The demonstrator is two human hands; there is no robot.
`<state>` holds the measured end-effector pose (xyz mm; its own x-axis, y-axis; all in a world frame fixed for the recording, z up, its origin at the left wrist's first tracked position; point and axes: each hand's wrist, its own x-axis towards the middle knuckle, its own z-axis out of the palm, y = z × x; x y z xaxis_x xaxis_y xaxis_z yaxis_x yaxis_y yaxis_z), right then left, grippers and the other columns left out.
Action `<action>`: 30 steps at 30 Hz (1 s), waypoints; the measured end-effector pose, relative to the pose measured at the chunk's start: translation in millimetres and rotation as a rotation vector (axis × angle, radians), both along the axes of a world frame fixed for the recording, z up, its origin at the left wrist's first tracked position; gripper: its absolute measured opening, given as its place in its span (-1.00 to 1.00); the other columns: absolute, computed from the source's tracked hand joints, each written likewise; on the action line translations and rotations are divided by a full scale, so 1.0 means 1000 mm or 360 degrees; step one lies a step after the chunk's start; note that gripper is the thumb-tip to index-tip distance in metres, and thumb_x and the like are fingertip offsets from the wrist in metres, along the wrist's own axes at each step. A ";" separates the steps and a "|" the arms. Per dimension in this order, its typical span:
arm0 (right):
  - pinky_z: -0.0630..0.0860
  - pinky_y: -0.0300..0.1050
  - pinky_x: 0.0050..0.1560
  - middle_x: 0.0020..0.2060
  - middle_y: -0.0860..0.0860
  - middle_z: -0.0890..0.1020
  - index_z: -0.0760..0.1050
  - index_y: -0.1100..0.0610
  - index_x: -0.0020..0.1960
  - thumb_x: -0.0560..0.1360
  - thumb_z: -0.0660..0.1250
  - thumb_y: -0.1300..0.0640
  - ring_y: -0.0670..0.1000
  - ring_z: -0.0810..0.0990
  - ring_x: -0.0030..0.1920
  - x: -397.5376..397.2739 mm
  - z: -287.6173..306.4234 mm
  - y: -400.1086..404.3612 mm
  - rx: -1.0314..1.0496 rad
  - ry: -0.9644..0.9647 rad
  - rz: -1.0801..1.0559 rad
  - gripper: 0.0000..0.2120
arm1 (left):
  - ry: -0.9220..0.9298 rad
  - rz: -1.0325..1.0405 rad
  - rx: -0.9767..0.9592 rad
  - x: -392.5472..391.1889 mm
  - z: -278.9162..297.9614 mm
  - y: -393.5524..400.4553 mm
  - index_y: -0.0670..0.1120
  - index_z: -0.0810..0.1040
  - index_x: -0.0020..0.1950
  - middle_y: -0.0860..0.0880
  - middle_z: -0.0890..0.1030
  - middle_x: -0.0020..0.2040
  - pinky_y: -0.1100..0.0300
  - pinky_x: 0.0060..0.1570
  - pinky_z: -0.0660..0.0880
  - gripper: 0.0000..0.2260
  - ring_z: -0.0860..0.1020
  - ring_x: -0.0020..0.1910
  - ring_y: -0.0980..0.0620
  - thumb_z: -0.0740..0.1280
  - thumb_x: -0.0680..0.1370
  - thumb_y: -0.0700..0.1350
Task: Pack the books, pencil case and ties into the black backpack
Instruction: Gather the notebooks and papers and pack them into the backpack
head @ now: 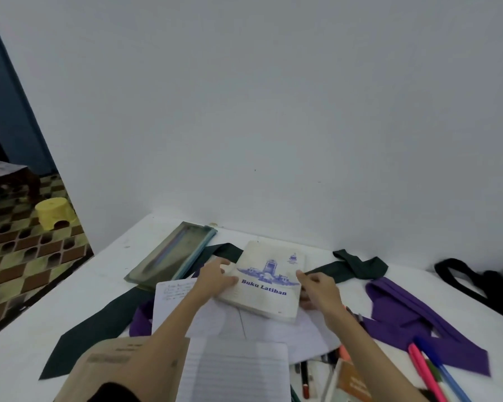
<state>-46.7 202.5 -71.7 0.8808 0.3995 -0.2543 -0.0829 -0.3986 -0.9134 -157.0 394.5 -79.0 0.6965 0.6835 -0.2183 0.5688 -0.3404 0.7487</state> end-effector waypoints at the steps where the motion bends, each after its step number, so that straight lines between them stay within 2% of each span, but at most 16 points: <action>1: 0.58 0.04 -0.09 -0.23 0.10 0.59 0.41 0.32 -0.09 0.52 0.34 0.12 0.09 0.57 -0.22 0.000 0.001 0.000 0.0026 0.0056 -0.0016 -0.75 | 0.0009 0.0005 0.0031 0.002 0.000 0.000 -0.06 0.35 0.39 -0.13 0.48 0.24 0.19 0.11 0.37 -0.52 0.46 0.18 -0.04 0.40 0.50 -0.11; 2: 0.57 0.02 -0.10 -0.24 0.06 0.57 0.37 0.24 -0.15 0.51 0.35 0.20 0.08 0.56 -0.21 -0.001 0.004 -0.002 0.0043 0.0108 -0.0033 -0.82 | 0.0008 -0.0004 0.0071 0.004 0.000 0.001 -0.06 0.33 0.40 -0.13 0.48 0.23 0.16 0.13 0.38 -0.48 0.46 0.19 -0.05 0.41 0.49 -0.10; 5: 0.53 -0.01 -0.16 -0.28 0.08 0.57 0.34 0.12 -0.26 0.47 0.36 0.32 0.08 0.56 -0.23 0.001 0.003 -0.004 0.0092 0.0196 -0.0094 -0.75 | -0.0037 0.0012 0.0067 0.009 0.001 -0.003 -0.10 0.33 0.41 -0.14 0.47 0.23 0.16 0.10 0.39 -0.45 0.45 0.18 -0.06 0.43 0.47 -0.09; 7: 0.47 -0.12 -0.36 -0.42 0.09 0.56 0.34 0.16 -0.36 0.45 0.33 0.38 0.05 0.51 -0.39 0.003 0.003 -0.005 0.0185 0.0304 -0.0144 -0.71 | -0.0111 0.0055 -0.0228 0.011 0.005 -0.005 -0.19 0.35 0.39 -0.16 0.51 0.21 0.16 0.07 0.42 -0.46 0.49 0.15 -0.07 0.44 0.47 -0.12; 9: 0.34 -0.25 -0.50 -0.56 0.05 0.47 0.34 0.20 -0.39 0.43 0.26 0.46 -0.01 0.40 -0.51 0.003 0.004 -0.005 0.0273 0.0445 -0.0200 -0.71 | -0.0199 0.0001 -0.0637 0.011 0.012 -0.009 -0.29 0.44 0.30 -0.19 0.58 0.18 0.08 0.10 0.51 -0.58 0.56 0.10 -0.11 0.42 0.48 -0.21; 11: 0.37 -0.24 -0.46 -0.45 0.10 0.52 0.41 0.24 -0.33 0.42 0.25 0.47 0.05 0.47 -0.42 0.000 0.009 -0.005 0.0292 0.0523 -0.0211 -0.79 | -0.0240 -0.0132 -0.0842 0.007 0.021 -0.014 -0.27 0.51 0.21 -0.18 0.61 0.13 0.03 0.10 0.54 -0.72 0.59 0.07 -0.12 0.36 0.50 -0.32; 13: 0.40 -0.17 -0.35 -0.33 0.13 0.53 0.41 0.23 -0.31 0.42 0.26 0.46 0.10 0.50 -0.30 -0.002 0.012 -0.006 0.0315 0.0506 -0.0186 -0.79 | -0.0373 -0.0216 -0.0940 0.002 0.030 -0.017 -0.16 0.47 0.19 -0.16 0.60 0.10 0.00 0.04 0.55 -0.71 0.57 0.06 -0.13 0.30 0.51 -0.40; 15: 0.38 -0.17 -0.36 -0.31 0.10 0.50 0.38 0.18 -0.29 0.41 0.28 0.46 0.05 0.46 -0.31 -0.002 0.017 -0.008 0.0348 0.0377 -0.0098 -0.77 | -0.0564 -0.0224 -0.0954 0.000 0.038 -0.016 -0.04 0.40 0.21 -0.17 0.56 0.12 -0.06 0.00 0.56 -0.59 0.57 0.05 -0.17 0.28 0.48 -0.44; 17: 0.38 -0.25 -0.38 -0.20 0.06 0.51 0.41 0.17 -0.10 0.42 0.32 0.42 0.00 0.47 -0.26 -0.003 0.029 -0.012 0.0349 0.0157 0.0019 -0.80 | -0.0716 -0.0248 -0.0949 -0.003 0.047 -0.018 0.02 0.40 0.17 -0.17 0.58 0.12 -0.11 0.03 0.56 -0.55 0.59 0.04 -0.18 0.34 0.41 -0.40; 19: 0.43 -0.33 -0.37 -0.08 0.03 0.51 0.31 0.17 0.11 0.45 0.33 0.38 -0.06 0.51 -0.16 -0.006 0.043 -0.015 0.0423 0.0005 0.0094 -0.68 | -0.0756 -0.0363 -0.0903 -0.005 0.055 -0.026 0.03 0.45 0.15 -0.11 0.65 0.06 -0.04 -0.06 0.60 -0.55 0.63 0.00 -0.14 0.40 0.32 -0.27; 20: 0.44 -0.36 -0.38 -0.08 0.02 0.50 0.26 0.17 0.16 0.46 0.33 0.37 -0.09 0.51 -0.15 -0.009 0.051 -0.015 0.0475 -0.0046 0.0108 -0.63 | -0.0732 -0.0414 -0.0840 -0.005 0.058 -0.031 0.02 0.48 0.14 -0.08 0.66 0.03 0.01 -0.10 0.60 -0.56 0.64 -0.03 -0.11 0.43 0.30 -0.21; 22: 0.47 -0.31 -0.30 -0.08 0.02 0.50 0.16 0.11 0.22 0.47 0.34 0.36 -0.07 0.52 -0.13 -0.012 0.057 -0.016 0.0496 -0.0171 0.0118 -0.53 | -0.0647 -0.0425 -0.0665 -0.005 0.062 -0.041 -0.03 0.49 0.14 -0.08 0.65 0.02 0.06 -0.08 0.58 -0.61 0.63 -0.02 -0.09 0.47 0.34 -0.16; 24: 0.53 -0.14 -0.11 -0.04 0.02 0.50 0.10 0.00 0.27 0.46 0.33 0.35 0.02 0.55 -0.06 -0.018 0.055 -0.019 0.0408 -0.0348 0.0152 -0.44 | -0.0556 -0.0358 -0.0527 -0.007 0.058 -0.045 -0.08 0.48 0.17 -0.09 0.61 0.04 0.04 0.02 0.55 -0.62 0.58 0.04 -0.07 0.48 0.40 -0.12; 26: 0.55 0.00 0.00 -0.02 -0.01 0.49 0.13 -0.01 0.28 0.47 0.32 0.35 0.07 0.57 -0.02 -0.023 0.048 -0.024 0.0319 -0.0467 0.0227 -0.45 | -0.0490 -0.0331 -0.0476 -0.014 0.048 -0.046 -0.08 0.50 0.13 -0.07 0.61 0.02 0.01 0.11 0.51 -0.69 0.56 0.08 -0.07 0.47 0.44 -0.10; 28: 0.57 -0.14 -0.09 0.03 0.02 0.54 0.23 0.04 0.24 0.47 0.32 0.35 0.01 0.58 -0.05 -0.027 0.047 -0.030 0.0282 -0.0483 0.0317 -0.54 | -0.0440 -0.0299 -0.0480 -0.023 0.034 -0.050 -0.06 0.50 0.11 -0.03 0.61 0.01 0.01 0.16 0.48 -0.76 0.55 0.11 -0.07 0.43 0.48 -0.11; 30: 0.51 -0.30 -0.22 0.10 0.09 0.55 0.29 0.05 0.18 0.47 0.32 0.35 -0.07 0.58 -0.11 -0.028 0.055 -0.035 0.0268 -0.0474 0.0358 -0.60 | -0.0459 -0.0245 -0.0477 -0.027 0.028 -0.056 -0.08 0.50 0.12 -0.05 0.59 0.02 0.07 0.10 0.48 -0.79 0.54 0.08 -0.07 0.39 0.51 -0.12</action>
